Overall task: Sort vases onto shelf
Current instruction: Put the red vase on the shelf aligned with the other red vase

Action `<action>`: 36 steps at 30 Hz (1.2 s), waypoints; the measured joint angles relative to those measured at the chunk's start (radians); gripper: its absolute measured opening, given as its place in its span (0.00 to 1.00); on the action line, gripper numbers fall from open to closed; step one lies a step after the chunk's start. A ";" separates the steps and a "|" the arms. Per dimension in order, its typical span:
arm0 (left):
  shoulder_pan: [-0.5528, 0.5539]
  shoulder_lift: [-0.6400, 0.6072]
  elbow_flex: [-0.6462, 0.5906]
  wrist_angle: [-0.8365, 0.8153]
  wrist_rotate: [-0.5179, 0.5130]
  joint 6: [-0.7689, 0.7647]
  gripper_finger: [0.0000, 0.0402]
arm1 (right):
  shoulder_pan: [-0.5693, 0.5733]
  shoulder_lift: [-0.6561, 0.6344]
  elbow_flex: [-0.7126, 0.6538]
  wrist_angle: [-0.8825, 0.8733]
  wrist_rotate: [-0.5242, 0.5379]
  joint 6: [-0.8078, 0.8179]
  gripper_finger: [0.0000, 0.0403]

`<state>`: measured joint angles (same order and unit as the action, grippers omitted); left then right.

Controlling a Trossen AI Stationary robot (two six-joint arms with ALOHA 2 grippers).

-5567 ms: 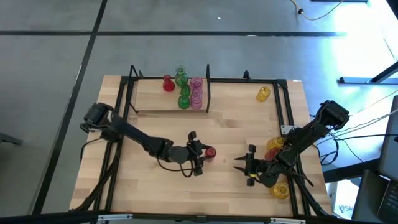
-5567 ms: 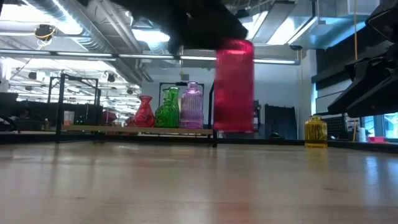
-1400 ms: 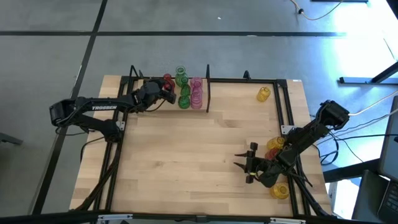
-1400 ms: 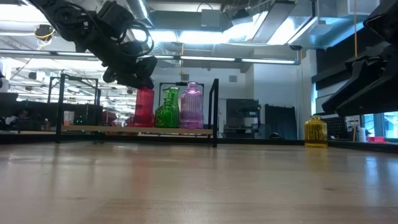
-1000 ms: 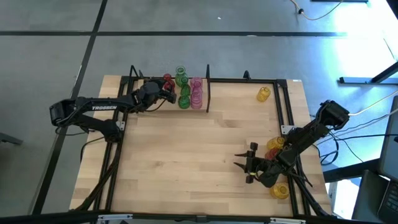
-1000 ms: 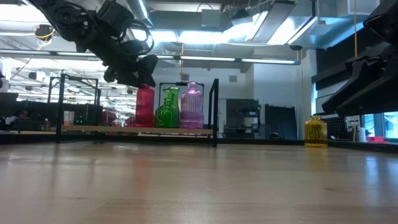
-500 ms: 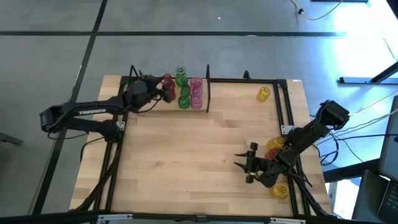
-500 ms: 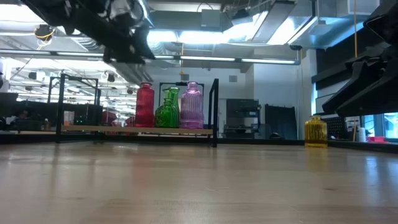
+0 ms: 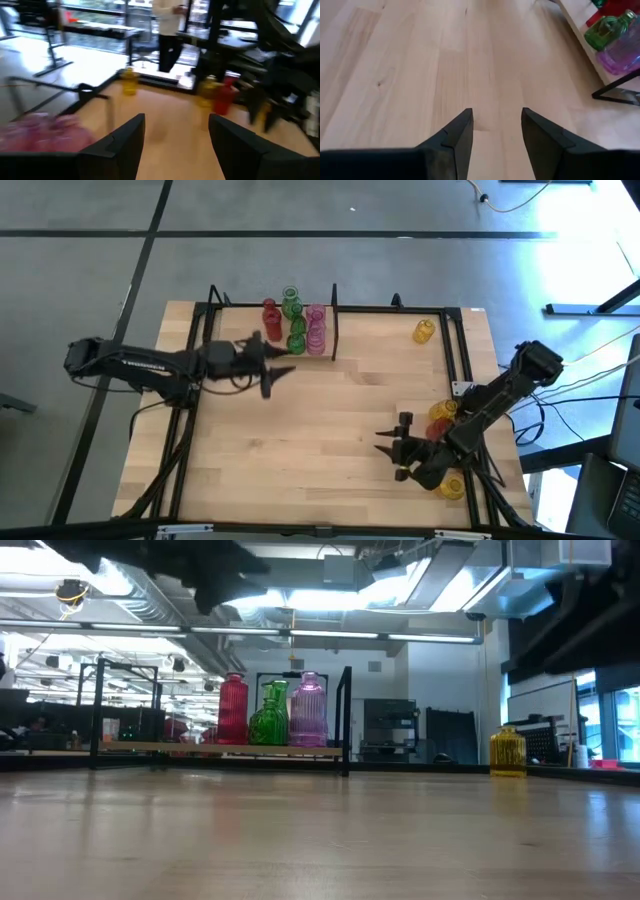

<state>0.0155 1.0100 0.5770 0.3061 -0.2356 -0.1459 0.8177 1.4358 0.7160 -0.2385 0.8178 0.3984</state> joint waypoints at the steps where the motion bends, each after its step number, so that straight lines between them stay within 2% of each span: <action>1: -0.029 0.011 0.000 0.013 -0.010 0.000 0.53 | 0.000 -0.005 0.041 -0.077 -0.012 0.013 0.38; 8: -0.175 0.164 0.000 0.185 -0.076 0.069 0.53 | 0.000 -0.014 0.355 -0.634 -0.150 0.188 0.38; 13: -0.223 0.218 0.000 0.295 -0.104 0.156 0.53 | 0.000 -0.040 0.495 -0.948 -0.296 0.384 0.38; 25: -0.267 0.214 0.000 0.309 -0.117 0.151 0.53 | 0.099 -0.318 0.463 -1.136 -0.429 0.851 0.38; 30: -0.267 0.214 0.000 0.309 -0.120 0.151 0.53 | 0.106 -0.347 0.415 -1.227 -0.549 0.979 0.38; 36: -0.267 0.214 -0.001 0.309 -0.154 0.156 0.52 | 0.106 -0.350 0.346 -1.300 -0.622 1.064 0.38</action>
<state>-0.2516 1.2240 0.5760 0.6147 -0.3899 0.0097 0.9234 1.0854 1.0624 -1.5381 0.1955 1.4626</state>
